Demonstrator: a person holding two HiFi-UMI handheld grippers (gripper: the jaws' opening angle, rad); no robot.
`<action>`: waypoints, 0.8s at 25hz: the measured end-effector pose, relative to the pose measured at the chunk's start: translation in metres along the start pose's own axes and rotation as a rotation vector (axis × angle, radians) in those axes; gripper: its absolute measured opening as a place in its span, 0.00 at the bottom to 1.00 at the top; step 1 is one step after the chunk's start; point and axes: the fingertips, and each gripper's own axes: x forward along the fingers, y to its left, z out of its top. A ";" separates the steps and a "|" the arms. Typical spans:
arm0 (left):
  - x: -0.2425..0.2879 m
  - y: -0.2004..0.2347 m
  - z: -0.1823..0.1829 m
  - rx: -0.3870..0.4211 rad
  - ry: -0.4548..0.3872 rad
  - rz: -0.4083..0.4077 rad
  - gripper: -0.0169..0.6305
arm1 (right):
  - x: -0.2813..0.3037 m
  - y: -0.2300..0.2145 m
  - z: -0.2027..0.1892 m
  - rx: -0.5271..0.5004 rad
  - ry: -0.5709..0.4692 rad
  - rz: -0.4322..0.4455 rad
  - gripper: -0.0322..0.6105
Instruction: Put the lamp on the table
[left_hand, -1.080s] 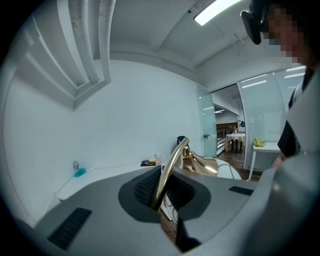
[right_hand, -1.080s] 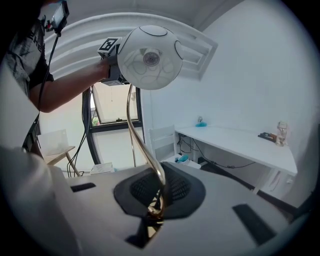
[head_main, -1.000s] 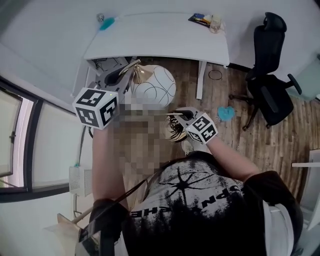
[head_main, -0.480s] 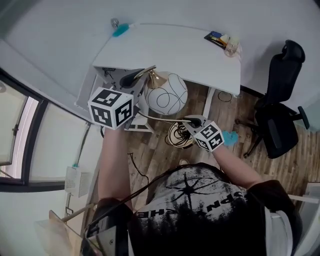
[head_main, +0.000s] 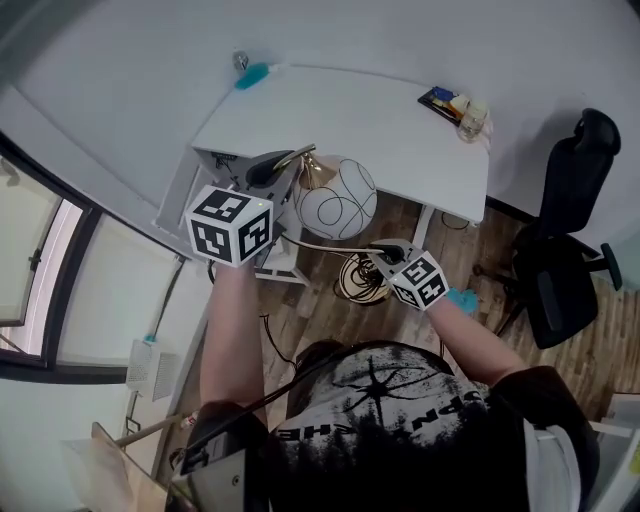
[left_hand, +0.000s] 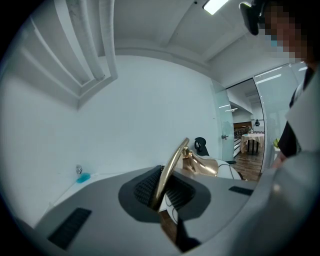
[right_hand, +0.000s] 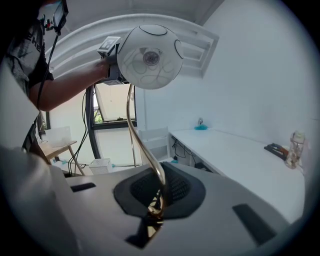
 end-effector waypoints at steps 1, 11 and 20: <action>0.002 0.003 0.001 0.000 0.002 0.001 0.05 | 0.002 -0.003 0.003 -0.001 -0.001 0.002 0.08; 0.026 0.055 0.001 0.012 0.004 0.000 0.05 | 0.048 -0.024 0.020 0.024 -0.008 0.006 0.08; 0.070 0.128 0.008 0.039 -0.008 -0.081 0.05 | 0.114 -0.067 0.050 0.054 -0.019 -0.052 0.08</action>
